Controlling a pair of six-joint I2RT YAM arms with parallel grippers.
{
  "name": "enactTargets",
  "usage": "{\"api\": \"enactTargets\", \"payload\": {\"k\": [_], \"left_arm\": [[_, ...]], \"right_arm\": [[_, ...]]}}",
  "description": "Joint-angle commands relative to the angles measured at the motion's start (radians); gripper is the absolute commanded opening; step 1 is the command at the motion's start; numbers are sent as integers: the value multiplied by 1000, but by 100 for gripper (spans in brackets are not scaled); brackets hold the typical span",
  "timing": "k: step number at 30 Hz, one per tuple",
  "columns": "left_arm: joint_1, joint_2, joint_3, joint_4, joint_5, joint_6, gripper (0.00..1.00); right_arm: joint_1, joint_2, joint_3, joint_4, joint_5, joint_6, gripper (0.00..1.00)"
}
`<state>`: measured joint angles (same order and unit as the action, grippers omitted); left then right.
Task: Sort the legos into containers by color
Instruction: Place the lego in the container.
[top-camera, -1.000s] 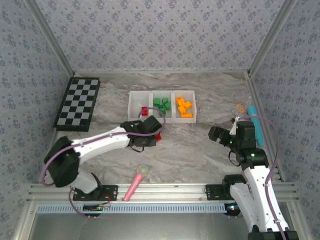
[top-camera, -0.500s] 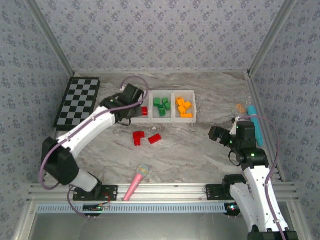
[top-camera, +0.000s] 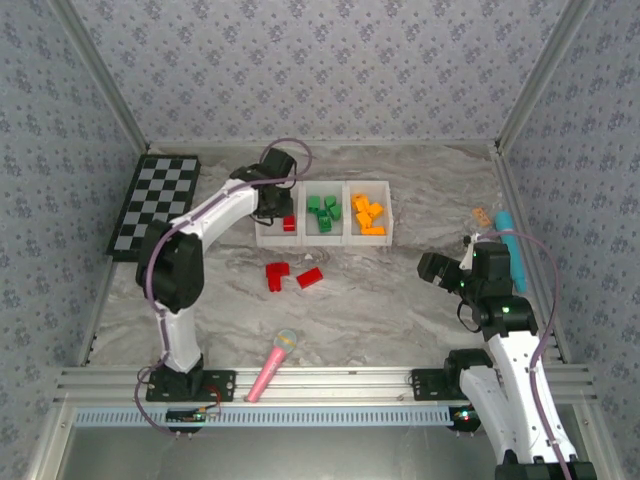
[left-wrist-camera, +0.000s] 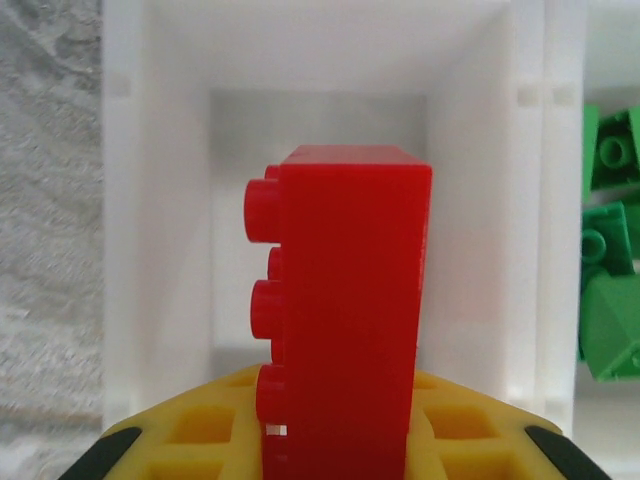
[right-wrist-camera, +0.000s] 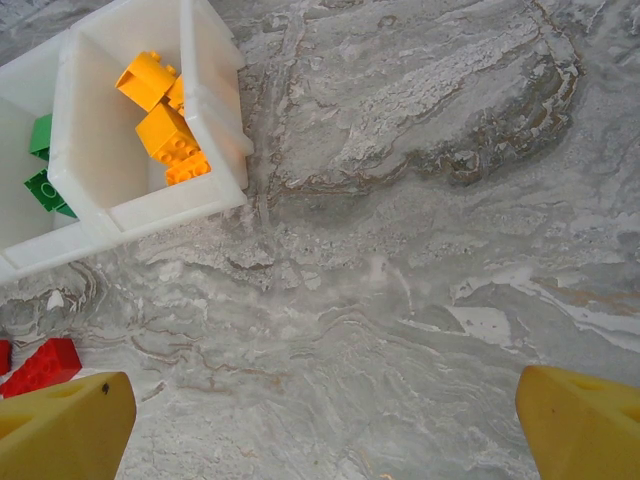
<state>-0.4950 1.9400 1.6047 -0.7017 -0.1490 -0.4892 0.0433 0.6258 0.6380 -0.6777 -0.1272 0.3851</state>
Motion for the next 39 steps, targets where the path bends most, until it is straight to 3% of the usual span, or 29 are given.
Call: {"api": "enactTargets", "payload": {"k": [1, 12, 20, 24, 30, 34, 39], "left_arm": [[15, 66, 98, 4, 29, 14, 17], [36, 213, 251, -48, 38, 41, 26], [38, 186, 232, -53, 27, 48, 48], [38, 149, 216, -61, 10, 61, 49], [35, -7, 119, -25, 30, 73, 49], [31, -199, -55, 31, 32, 78, 49], [13, -443, -277, 63, 67, 71, 61]], "right_arm": [[-9, 8, 0, 12, -5, 5, 99], [-32, 21, -5, 20, -17, 5, 99], [-35, 20, 0, 11, -17, 5, 100], [-35, 16, 3, 8, -19, 5, 100], [-34, 12, 4, 4, -15, 6, 99], [-35, 12, 6, 1, -13, 6, 100], [-35, 12, 5, 4, -16, 7, 100]]}}
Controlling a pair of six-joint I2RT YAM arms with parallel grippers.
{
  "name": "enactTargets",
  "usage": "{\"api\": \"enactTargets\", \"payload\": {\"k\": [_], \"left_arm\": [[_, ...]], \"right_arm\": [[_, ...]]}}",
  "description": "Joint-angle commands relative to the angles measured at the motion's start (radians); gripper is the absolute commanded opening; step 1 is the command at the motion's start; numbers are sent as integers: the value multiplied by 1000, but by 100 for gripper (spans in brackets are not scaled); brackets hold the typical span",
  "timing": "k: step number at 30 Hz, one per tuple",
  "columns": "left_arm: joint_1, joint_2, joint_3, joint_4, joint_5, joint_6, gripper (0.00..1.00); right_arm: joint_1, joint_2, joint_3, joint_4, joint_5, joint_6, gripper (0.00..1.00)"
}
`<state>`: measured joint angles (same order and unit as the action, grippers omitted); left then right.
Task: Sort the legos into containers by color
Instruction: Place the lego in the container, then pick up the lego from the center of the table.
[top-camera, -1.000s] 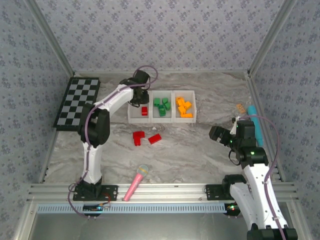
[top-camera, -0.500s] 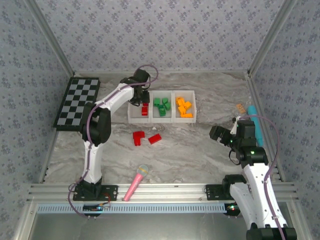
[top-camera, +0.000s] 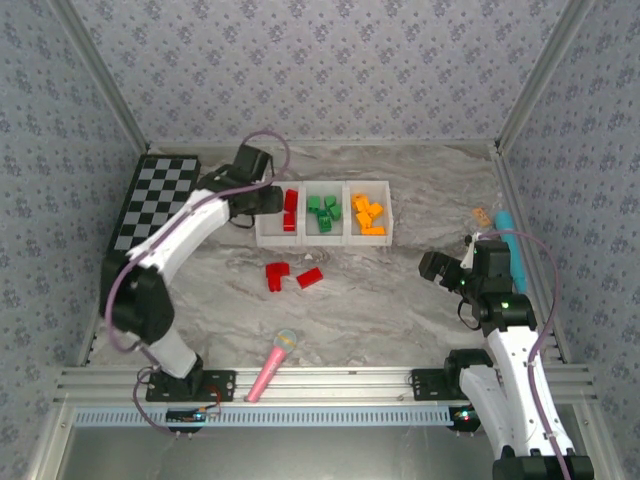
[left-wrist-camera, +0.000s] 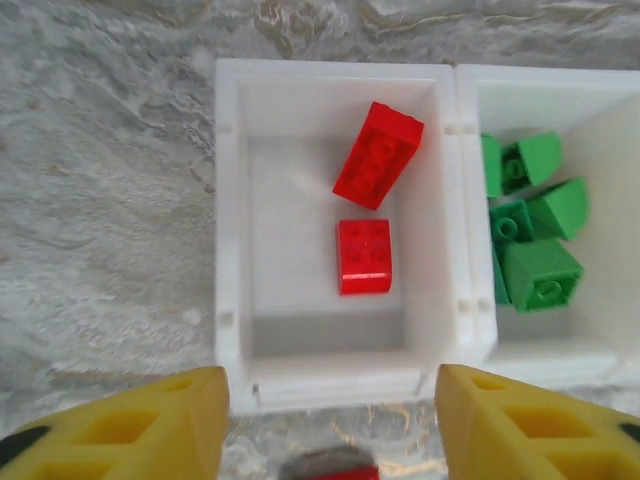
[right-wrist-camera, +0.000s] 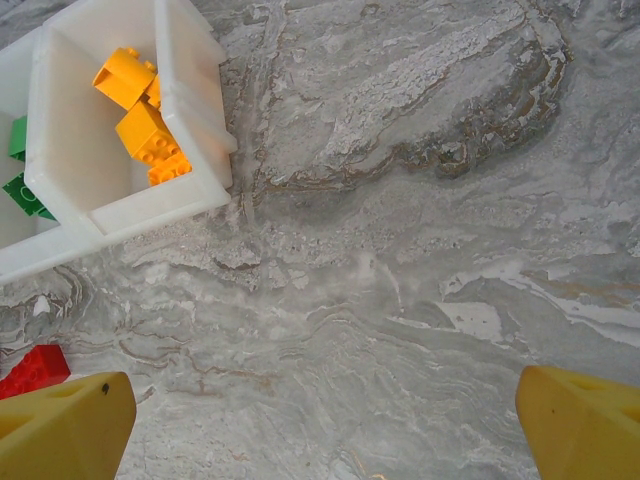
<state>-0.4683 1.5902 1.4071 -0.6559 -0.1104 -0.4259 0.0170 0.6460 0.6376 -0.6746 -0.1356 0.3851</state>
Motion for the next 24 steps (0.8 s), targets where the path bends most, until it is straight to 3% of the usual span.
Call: {"api": "enactTargets", "payload": {"k": [1, 9, 12, 16, 24], "left_arm": [[-22, -143, -127, 19, 44, 16, 65], [-48, -459, -396, -18, 83, -50, 100], [-77, -519, -450, -67, 83, -89, 100], [-181, -541, -515, -70, 46, -132, 100], [-312, -413, -565, -48, -40, -220, 100]], "right_arm": [[-8, -7, 4, 1, -8, 6, 100], [-8, -6, 5, 1, -12, 8, 99], [-9, -9, 5, 0, -13, 8, 100], [-8, -12, 0, 5, -13, 9, 100], [-9, -5, -6, 16, -19, 10, 99]]}}
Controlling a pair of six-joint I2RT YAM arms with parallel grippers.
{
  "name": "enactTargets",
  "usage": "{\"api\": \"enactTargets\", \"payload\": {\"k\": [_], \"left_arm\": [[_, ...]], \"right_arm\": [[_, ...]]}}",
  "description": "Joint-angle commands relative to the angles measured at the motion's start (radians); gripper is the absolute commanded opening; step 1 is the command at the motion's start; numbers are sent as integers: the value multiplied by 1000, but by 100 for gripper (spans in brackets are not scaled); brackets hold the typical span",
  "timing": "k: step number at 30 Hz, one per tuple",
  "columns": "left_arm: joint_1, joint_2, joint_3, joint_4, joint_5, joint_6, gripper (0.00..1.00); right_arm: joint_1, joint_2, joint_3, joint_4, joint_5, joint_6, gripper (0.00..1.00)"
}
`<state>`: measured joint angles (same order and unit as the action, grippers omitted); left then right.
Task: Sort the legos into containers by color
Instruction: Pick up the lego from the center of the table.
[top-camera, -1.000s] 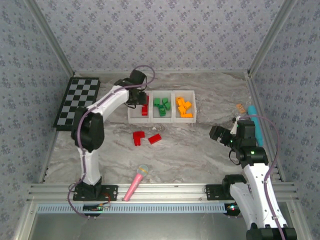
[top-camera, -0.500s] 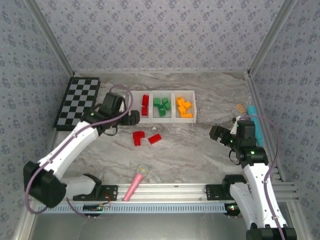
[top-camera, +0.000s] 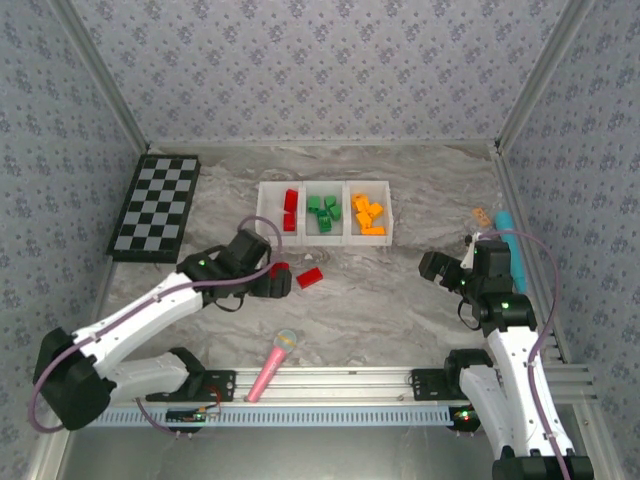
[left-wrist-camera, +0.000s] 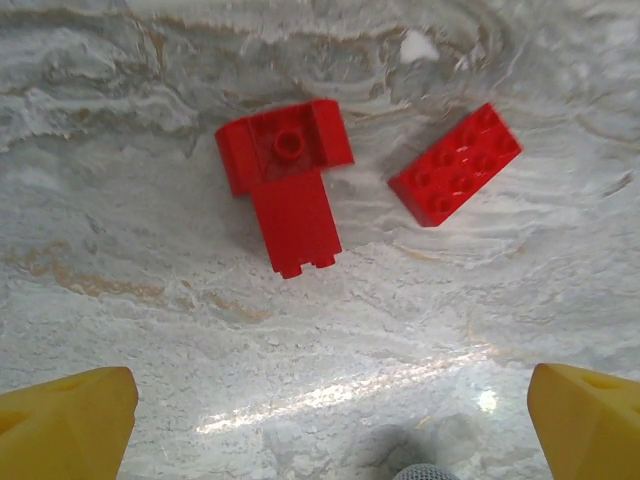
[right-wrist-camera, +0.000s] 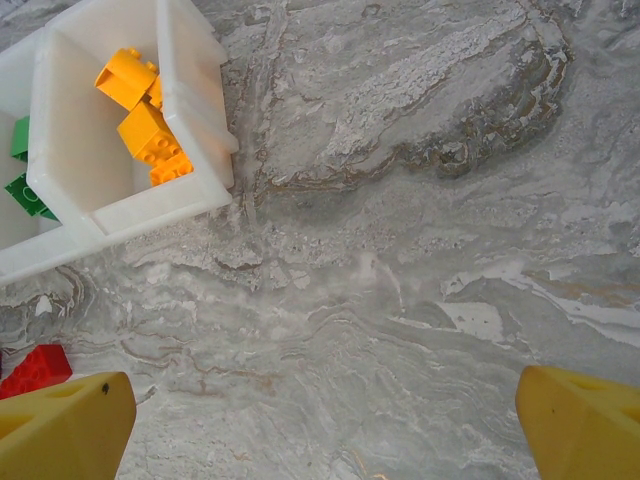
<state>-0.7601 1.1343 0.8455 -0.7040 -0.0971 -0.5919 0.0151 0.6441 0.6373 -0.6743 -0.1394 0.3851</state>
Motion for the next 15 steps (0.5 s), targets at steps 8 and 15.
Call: {"api": "enactTargets", "payload": {"k": [8, 15], "left_arm": [[-31, 225, 13, 75, -79, -164, 99], [-33, 372, 62, 101, -86, -202, 91]], "right_arm": [[-6, 2, -11, 21, -19, 10, 100], [-6, 2, -11, 23, -22, 10, 100]]}}
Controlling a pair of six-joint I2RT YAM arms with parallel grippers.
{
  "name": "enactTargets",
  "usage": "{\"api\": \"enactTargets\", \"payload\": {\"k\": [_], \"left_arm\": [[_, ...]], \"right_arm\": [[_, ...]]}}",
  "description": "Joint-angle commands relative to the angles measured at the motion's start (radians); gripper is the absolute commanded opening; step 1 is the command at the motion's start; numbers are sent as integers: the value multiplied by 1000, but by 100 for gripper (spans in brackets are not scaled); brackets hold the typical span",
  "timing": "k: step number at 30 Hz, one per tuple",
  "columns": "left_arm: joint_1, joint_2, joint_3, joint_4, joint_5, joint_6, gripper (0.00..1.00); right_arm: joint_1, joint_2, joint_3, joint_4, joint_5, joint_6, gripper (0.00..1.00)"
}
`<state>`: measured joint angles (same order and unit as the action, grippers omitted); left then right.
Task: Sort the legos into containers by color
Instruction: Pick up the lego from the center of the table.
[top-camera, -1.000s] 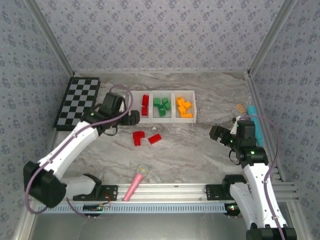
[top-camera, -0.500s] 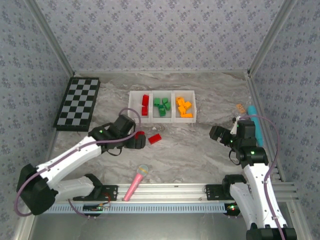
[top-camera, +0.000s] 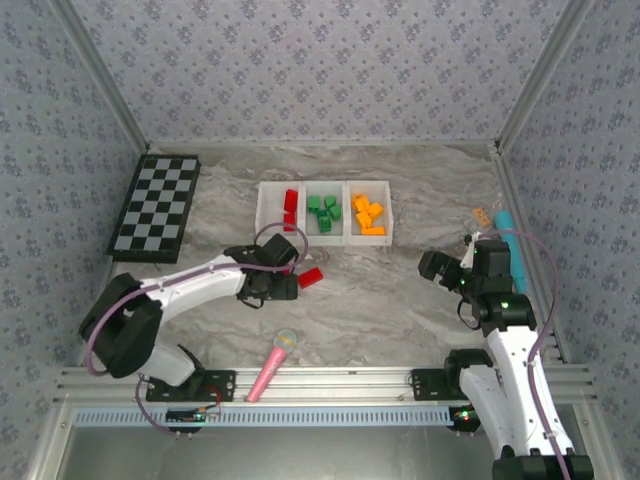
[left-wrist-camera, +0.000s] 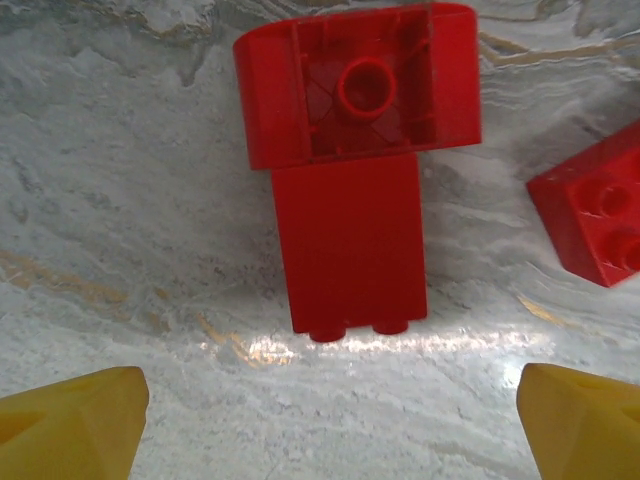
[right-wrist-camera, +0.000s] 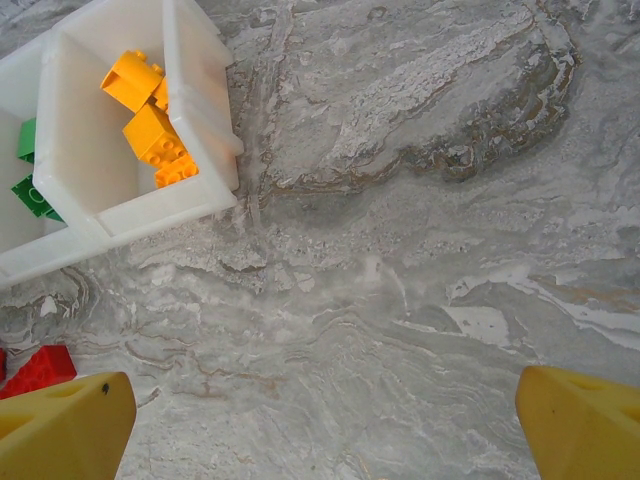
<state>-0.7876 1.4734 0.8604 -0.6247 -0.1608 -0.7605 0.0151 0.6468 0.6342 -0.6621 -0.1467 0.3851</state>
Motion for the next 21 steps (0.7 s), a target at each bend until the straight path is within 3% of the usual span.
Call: {"api": "enactTargets", "payload": {"k": [1, 9, 12, 21], "left_arm": [[-6, 49, 51, 35, -14, -32, 87], [-7, 112, 45, 83, -35, -68, 75], [-6, 119, 48, 84, -66, -72, 66], [16, 133, 26, 123, -85, -90, 54]], "right_arm": [[-6, -2, -10, 12, -14, 9, 100], [-6, 2, -10, 15, -16, 8, 100], [-7, 4, -10, 15, -16, 9, 100], [-7, 7, -10, 17, -17, 10, 100]]}}
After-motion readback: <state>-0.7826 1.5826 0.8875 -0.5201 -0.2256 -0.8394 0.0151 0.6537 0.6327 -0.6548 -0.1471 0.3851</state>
